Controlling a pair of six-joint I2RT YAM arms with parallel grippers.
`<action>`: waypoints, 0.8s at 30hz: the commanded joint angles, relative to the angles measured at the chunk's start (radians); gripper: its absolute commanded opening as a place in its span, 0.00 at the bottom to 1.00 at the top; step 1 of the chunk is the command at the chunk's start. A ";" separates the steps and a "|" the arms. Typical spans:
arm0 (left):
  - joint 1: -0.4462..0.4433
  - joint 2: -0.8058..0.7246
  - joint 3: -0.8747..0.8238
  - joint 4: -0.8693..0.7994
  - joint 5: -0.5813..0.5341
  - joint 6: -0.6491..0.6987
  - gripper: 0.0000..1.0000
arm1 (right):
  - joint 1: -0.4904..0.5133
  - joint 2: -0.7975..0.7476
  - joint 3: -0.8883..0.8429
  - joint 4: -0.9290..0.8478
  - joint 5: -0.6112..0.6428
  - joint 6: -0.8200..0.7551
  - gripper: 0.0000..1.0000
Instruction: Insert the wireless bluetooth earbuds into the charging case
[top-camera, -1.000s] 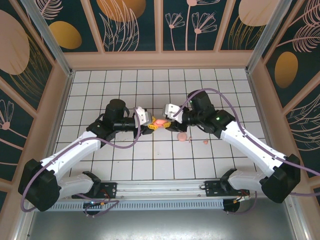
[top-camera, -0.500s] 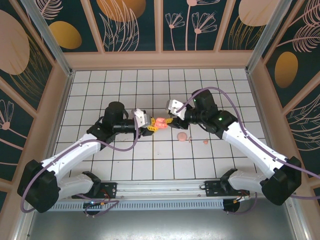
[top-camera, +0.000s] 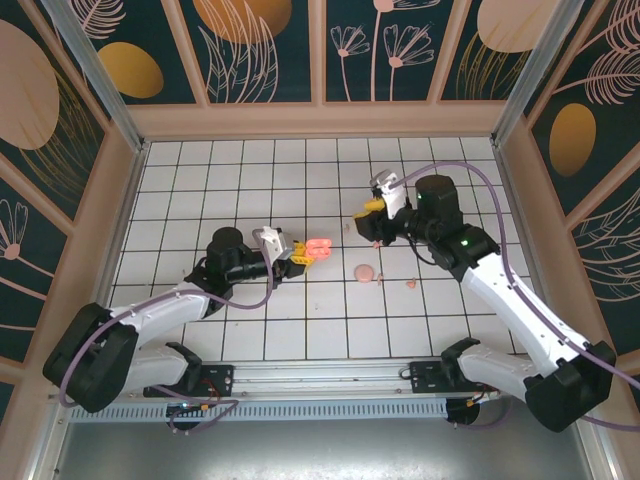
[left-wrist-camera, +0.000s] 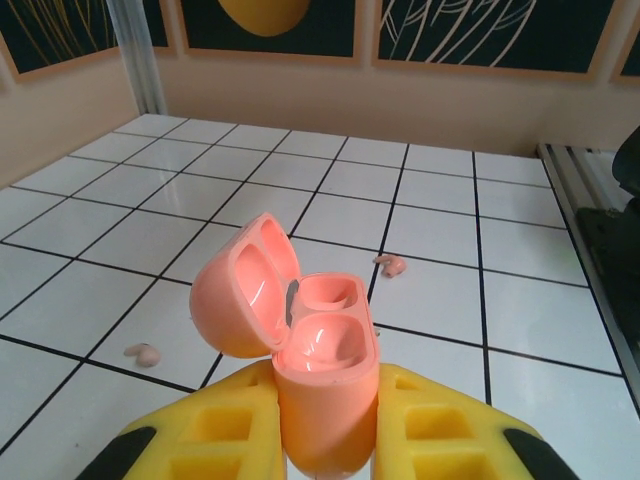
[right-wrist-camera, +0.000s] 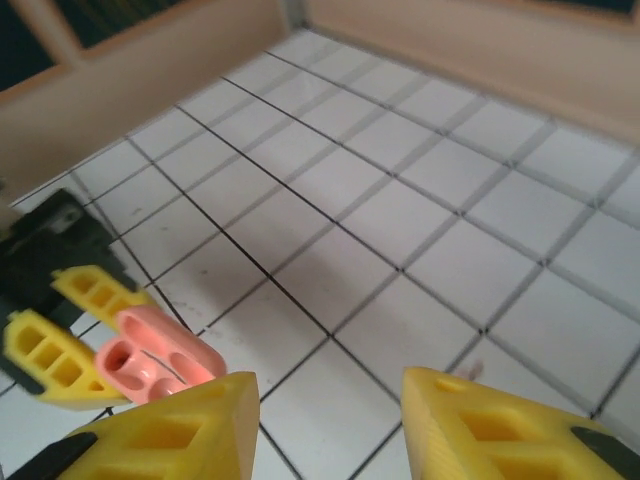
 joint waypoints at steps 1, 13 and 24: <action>0.005 0.020 -0.014 0.141 0.000 -0.072 0.18 | -0.012 0.057 0.003 -0.156 0.174 0.267 0.40; 0.006 0.045 -0.005 0.116 0.026 -0.063 0.18 | -0.069 0.282 0.040 -0.447 0.269 0.541 0.33; 0.005 0.051 -0.003 0.109 0.037 -0.061 0.17 | -0.119 0.361 0.007 -0.486 0.279 0.552 0.36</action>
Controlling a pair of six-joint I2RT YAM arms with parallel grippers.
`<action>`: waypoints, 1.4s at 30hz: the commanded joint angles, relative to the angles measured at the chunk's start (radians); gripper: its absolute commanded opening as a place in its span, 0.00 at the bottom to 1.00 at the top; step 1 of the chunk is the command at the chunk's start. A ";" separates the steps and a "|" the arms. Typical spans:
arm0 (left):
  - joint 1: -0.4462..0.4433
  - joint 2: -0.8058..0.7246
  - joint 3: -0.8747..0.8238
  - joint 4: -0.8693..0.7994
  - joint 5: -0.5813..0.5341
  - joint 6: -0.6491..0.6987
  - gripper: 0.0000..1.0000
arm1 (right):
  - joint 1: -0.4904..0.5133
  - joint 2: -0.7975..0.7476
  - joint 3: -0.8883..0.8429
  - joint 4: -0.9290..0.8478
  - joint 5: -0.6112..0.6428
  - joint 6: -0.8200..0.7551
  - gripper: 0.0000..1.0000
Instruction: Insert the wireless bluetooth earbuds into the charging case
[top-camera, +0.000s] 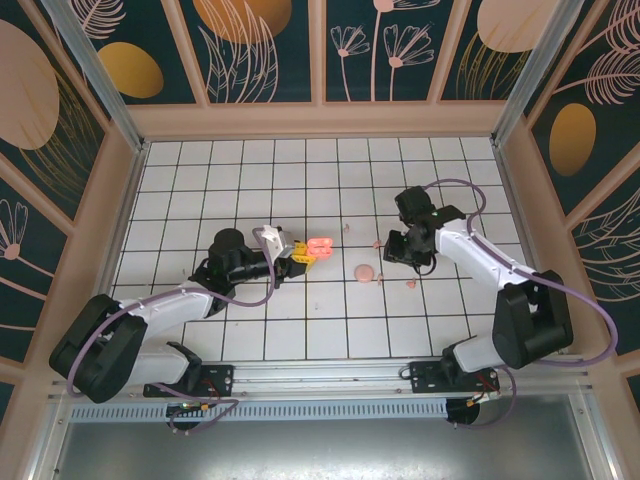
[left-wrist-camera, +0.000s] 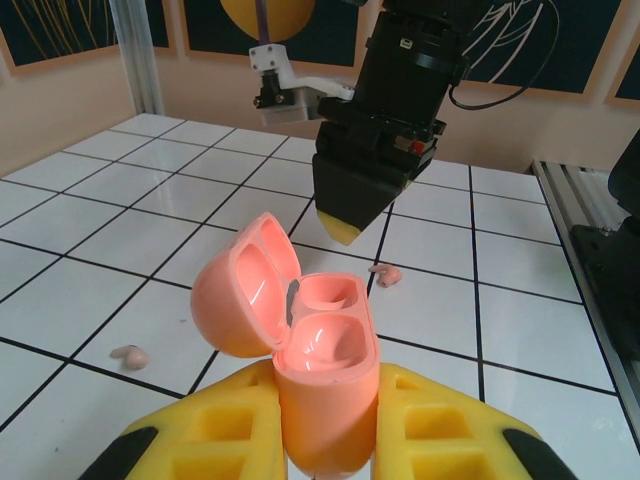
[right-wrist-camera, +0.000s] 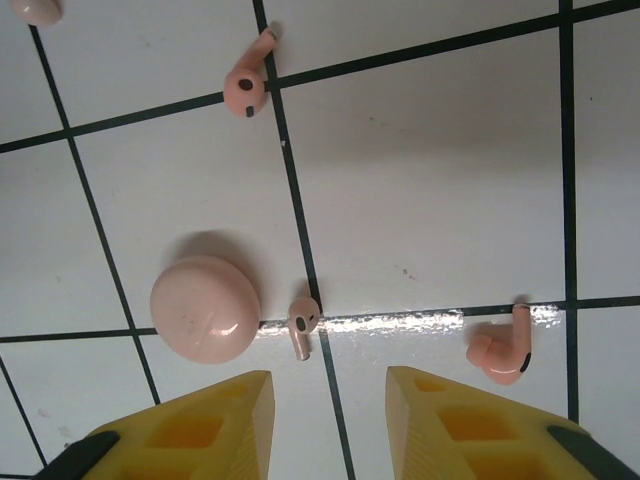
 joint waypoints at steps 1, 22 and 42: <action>0.005 0.006 0.006 0.031 0.031 -0.007 0.17 | -0.008 0.031 0.005 -0.044 0.032 0.019 0.36; 0.005 0.010 0.023 0.007 0.035 0.005 0.17 | -0.123 0.088 -0.058 0.023 -0.014 -0.038 0.39; 0.006 0.004 0.028 -0.022 0.027 0.017 0.16 | -0.136 0.232 -0.061 0.076 -0.043 -0.089 0.40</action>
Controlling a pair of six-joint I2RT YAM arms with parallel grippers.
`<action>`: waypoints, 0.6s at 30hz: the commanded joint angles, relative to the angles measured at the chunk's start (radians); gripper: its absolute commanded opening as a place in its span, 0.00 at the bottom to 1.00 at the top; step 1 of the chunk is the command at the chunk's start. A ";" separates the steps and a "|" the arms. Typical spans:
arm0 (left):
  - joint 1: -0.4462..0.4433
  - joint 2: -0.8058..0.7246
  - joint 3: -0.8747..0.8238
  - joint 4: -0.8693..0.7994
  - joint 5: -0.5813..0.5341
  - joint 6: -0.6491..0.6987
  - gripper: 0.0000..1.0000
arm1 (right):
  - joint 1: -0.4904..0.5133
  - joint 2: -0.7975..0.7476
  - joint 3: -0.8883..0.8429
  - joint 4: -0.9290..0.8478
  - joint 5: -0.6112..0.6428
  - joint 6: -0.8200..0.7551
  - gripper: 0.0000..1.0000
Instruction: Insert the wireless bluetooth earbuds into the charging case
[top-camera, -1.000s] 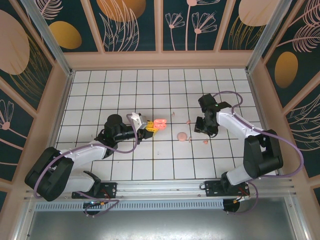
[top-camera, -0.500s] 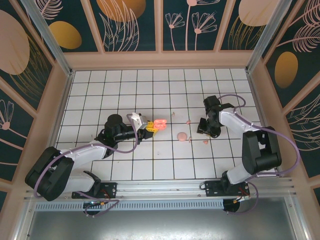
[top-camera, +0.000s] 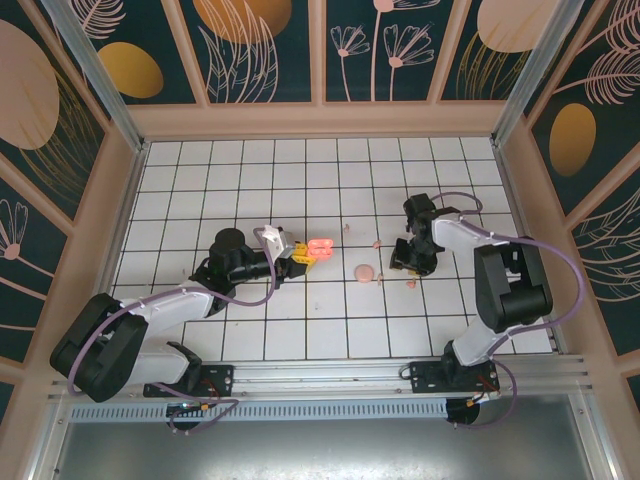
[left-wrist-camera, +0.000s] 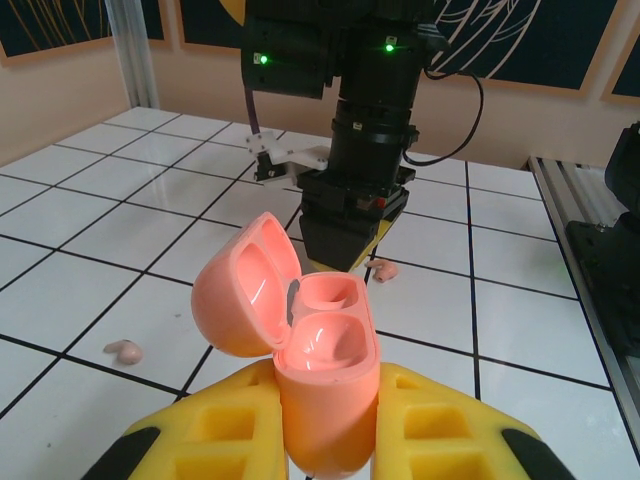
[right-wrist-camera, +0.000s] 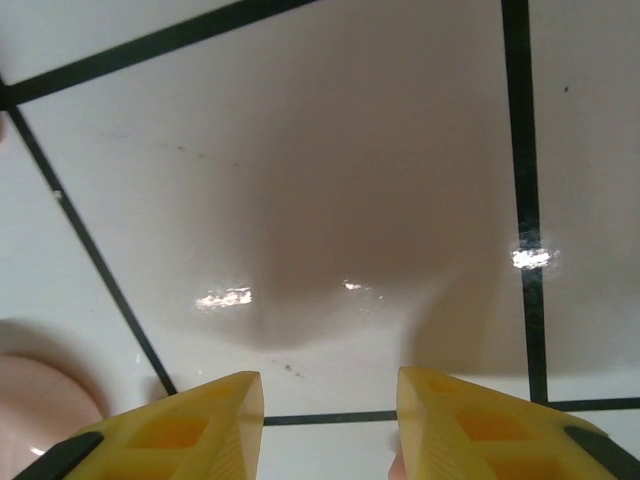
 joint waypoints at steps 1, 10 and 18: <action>0.005 -0.001 0.025 -0.009 0.020 0.017 0.16 | -0.006 0.018 -0.011 -0.014 0.017 -0.013 0.40; 0.005 0.007 0.031 -0.015 0.025 0.021 0.16 | -0.006 -0.026 -0.048 -0.082 0.093 0.029 0.41; 0.004 0.011 0.034 -0.016 0.032 0.020 0.16 | -0.003 -0.056 -0.080 -0.119 0.070 0.048 0.42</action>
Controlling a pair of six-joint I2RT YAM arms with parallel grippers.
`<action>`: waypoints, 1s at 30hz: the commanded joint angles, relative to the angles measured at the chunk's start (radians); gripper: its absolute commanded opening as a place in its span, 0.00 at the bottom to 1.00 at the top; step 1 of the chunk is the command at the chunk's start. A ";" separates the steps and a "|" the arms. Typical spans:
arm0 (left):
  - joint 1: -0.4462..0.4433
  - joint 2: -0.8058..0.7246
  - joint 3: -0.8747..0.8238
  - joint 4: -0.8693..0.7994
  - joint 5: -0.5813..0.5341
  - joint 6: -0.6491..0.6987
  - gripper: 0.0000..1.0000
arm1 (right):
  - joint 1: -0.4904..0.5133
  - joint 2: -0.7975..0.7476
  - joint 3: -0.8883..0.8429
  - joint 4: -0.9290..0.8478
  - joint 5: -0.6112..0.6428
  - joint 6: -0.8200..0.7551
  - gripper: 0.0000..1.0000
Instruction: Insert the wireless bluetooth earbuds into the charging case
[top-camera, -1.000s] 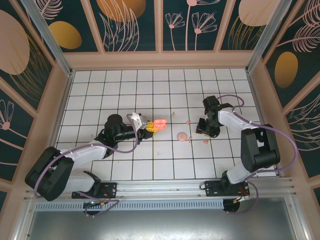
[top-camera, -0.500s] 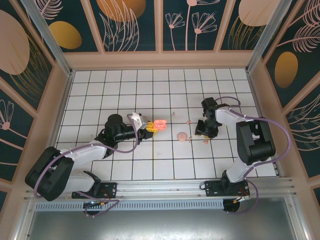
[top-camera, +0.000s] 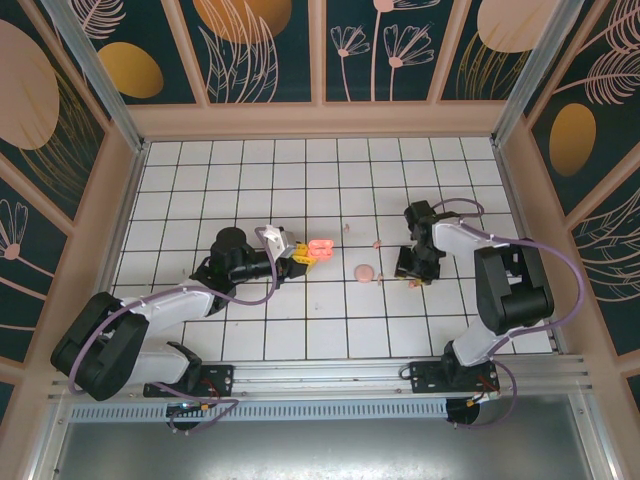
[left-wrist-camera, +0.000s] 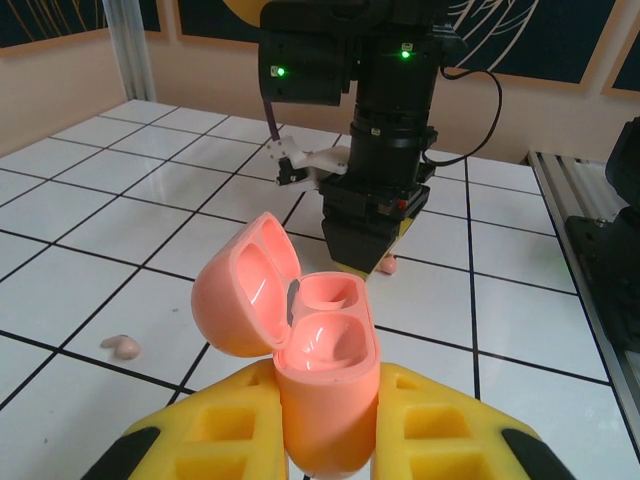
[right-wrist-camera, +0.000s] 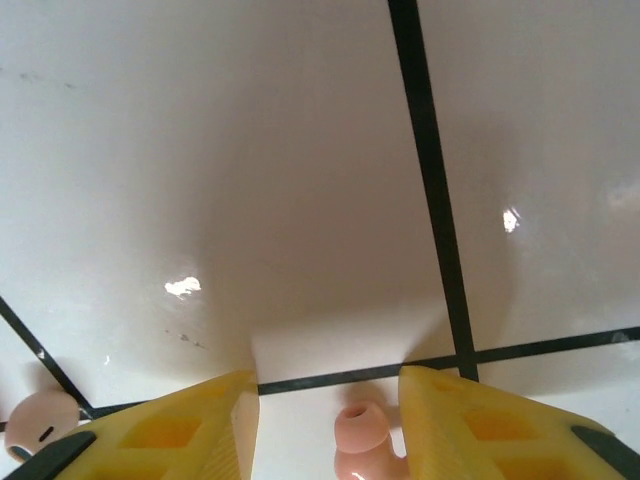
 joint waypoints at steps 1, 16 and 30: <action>0.005 0.003 0.024 0.001 0.029 0.013 0.16 | -0.002 -0.038 -0.034 -0.076 0.005 0.028 0.42; 0.006 0.004 0.035 -0.012 0.038 0.013 0.15 | 0.025 -0.078 0.047 -0.183 0.076 0.027 0.43; 0.005 -0.001 0.044 -0.028 0.032 0.018 0.15 | 0.025 0.035 0.064 -0.136 0.085 -0.040 0.40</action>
